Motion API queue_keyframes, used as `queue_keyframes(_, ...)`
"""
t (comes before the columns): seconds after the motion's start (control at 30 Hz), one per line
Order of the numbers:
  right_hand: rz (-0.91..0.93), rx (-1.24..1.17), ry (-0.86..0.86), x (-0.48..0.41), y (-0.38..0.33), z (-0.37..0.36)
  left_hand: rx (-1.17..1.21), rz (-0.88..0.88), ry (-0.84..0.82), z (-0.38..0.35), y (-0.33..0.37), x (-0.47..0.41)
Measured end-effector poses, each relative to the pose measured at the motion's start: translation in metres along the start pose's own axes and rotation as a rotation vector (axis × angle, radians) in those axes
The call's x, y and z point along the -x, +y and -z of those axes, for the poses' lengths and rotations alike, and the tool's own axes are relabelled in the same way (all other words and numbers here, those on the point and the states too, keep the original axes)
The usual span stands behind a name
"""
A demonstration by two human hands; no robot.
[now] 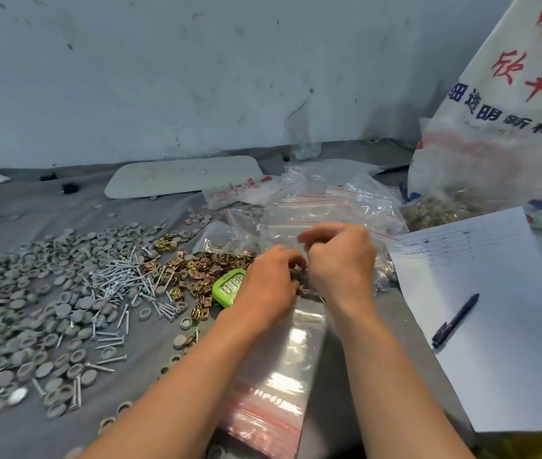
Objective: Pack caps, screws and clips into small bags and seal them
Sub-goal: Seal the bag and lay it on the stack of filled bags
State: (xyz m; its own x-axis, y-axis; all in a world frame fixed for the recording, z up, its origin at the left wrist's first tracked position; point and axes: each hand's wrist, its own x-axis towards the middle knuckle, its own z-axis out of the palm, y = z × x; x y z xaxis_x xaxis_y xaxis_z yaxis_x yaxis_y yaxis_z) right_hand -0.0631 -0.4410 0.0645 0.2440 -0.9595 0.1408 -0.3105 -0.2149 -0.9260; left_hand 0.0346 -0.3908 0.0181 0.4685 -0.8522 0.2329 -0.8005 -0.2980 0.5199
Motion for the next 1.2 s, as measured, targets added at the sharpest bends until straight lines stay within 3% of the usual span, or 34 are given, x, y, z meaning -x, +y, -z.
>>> queue_keyframes(0.1,-0.064,0.129,-0.197,-0.002,0.010,-0.006,-0.007,0.018,0.000,0.004,0.001,0.000)
queue_keyframes(0.3,0.057,0.214,-0.280,0.003,0.014,-0.011,-0.039,-0.051,0.032,0.029,0.004,0.034)
queue_keyframes(0.4,0.091,0.248,-0.316,0.018,0.010,-0.004,-0.075,0.041,-0.143,0.041,-0.004,0.065)
queue_keyframes(0.53,0.148,0.642,-0.610,0.050,0.013,0.002,-0.038,0.090,-0.374,0.051,-0.009,0.099)
queue_keyframes(0.73,0.259,0.847,-0.893,0.075,0.017,0.015,-0.094,0.022,-0.370,0.055,-0.017,0.117)
queue_keyframes(0.97,0.240,0.826,-0.999,0.069,0.015,0.031,-0.052,0.024,-0.295,0.052,-0.017,0.120)
queue_keyframes(1.07,0.243,0.844,-0.988,0.067,0.017,0.028,-0.078,0.029,-0.319,0.049,-0.015,0.116)
queue_keyframes(1.2,0.218,0.691,-0.950,0.067,0.025,0.035,-0.075,0.061,-0.322,0.046,-0.013,0.112)
